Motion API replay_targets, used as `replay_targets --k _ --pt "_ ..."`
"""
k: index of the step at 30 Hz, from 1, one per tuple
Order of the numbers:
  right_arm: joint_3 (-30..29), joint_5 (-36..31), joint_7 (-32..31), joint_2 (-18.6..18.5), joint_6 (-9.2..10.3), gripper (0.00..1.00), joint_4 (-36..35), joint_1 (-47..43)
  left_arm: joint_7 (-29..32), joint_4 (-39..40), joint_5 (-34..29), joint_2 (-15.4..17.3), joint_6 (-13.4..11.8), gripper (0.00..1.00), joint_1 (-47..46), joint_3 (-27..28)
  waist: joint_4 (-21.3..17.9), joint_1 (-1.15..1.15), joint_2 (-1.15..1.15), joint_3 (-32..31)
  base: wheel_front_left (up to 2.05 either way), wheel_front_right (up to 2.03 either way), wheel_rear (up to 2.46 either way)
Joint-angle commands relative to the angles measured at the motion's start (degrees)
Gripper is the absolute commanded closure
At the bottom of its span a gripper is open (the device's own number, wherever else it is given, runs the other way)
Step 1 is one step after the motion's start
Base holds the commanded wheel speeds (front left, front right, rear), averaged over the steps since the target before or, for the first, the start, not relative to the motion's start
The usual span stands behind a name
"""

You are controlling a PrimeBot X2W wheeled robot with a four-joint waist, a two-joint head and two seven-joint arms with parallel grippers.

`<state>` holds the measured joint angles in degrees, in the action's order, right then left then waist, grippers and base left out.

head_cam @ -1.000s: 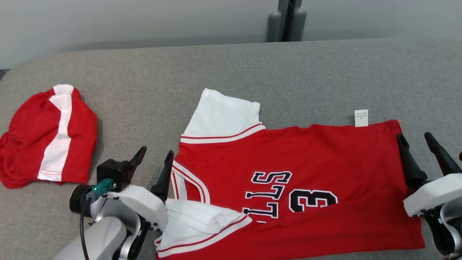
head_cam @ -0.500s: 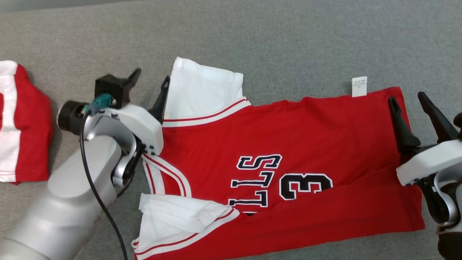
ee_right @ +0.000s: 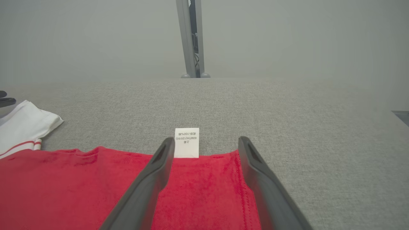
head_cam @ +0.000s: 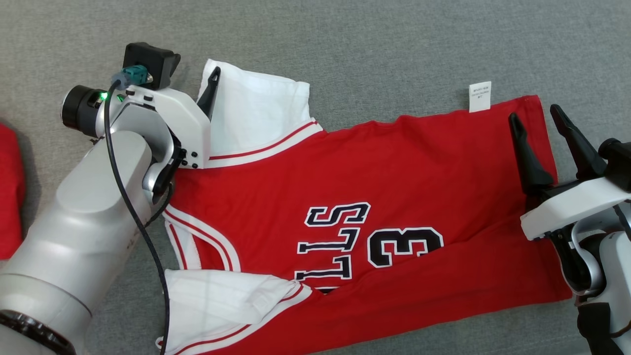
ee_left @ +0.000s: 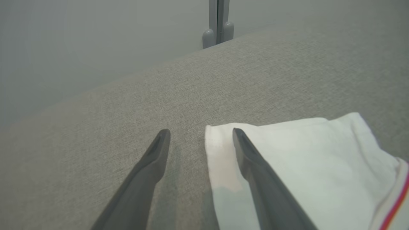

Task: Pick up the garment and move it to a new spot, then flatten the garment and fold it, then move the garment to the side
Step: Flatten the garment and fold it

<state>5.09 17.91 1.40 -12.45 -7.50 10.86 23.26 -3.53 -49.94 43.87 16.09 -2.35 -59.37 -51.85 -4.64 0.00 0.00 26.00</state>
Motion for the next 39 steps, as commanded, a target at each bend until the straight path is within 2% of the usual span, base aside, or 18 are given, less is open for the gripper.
replay_targets --k 1,11,12,13,14,19,27,32,39 --pt "-0.06 -0.07 0.46 -0.11 0.02 0.0 0.23 0.35 0.14 -0.32 -0.01 0.16 0.48 0.0 -1.14 -0.08 -0.31 0.0 0.0 0.28 0.0 0.0 0.0" --pt "-0.74 -0.58 1.11 -0.01 0.02 0.0 0.37 1.25 2.81 -8.38 0.3 -1.73 4.55 0.0 -4.5 -1.6 -1.82 0.0 0.0 1.63 0.0 0.0 0.0" --pt "-0.81 -0.61 1.04 -0.05 0.02 0.0 0.36 1.47 2.65 -8.9 0.46 -1.94 4.96 0.07 -4.65 -1.61 -1.82 0.0 0.0 1.71 0.0 0.0 0.0" --pt "-0.92 -0.67 1.02 -0.12 0.02 0.0 0.36 1.72 2.57 -9.28 0.68 -2.24 5.49 0.87 -4.7 -1.61 -1.78 0.0 0.0 1.76 0.0 0.0 0.0" --pt "-1.06 -0.68 0.98 -0.18 0.02 0.0 0.43 1.96 2.44 -9.57 0.7 -2.58 6.01 1.0 -4.8 -1.71 -1.69 0.0 0.0 1.79 0.0 0.0 0.0" --pt "-1.94 0.74 0.13 -0.76 0.02 0.0 1.96 3.13 -1.16 -10.49 1.05 -3.16 6.98 1.0 -5.94 -1.19 -0.44 0.0 0.0 1.6 0.0 0.0 0.0" --pt "-2.6 0.7 -2.16 -4.72 0.03 0.0 9.51 6.8 -4.29 -10.68 5.0 -4.76 8.67 1.0 -4.47 1.5 2.65 0.0 0.0 0.16 0.0 0.0 0.0" --pt "-0.81 4.5 -4.9 -6.43 0.02 0.0 15.13 9.96 -3.84 -9.64 8.12 -4.79 9.39 1.0 -3.91 3.08 3.94 0.0 0.0 -0.37 0.0 0.0 0.0" --pt "5.15 9.49 -8.17 -10.16 0.03 0.0 21.9 14.28 -4.14 -8.89 6.62 -3.76 9.74 1.0 -4.94 0.77 4.59 0.0 0.0 -0.2 0.0 0.0 0.0"
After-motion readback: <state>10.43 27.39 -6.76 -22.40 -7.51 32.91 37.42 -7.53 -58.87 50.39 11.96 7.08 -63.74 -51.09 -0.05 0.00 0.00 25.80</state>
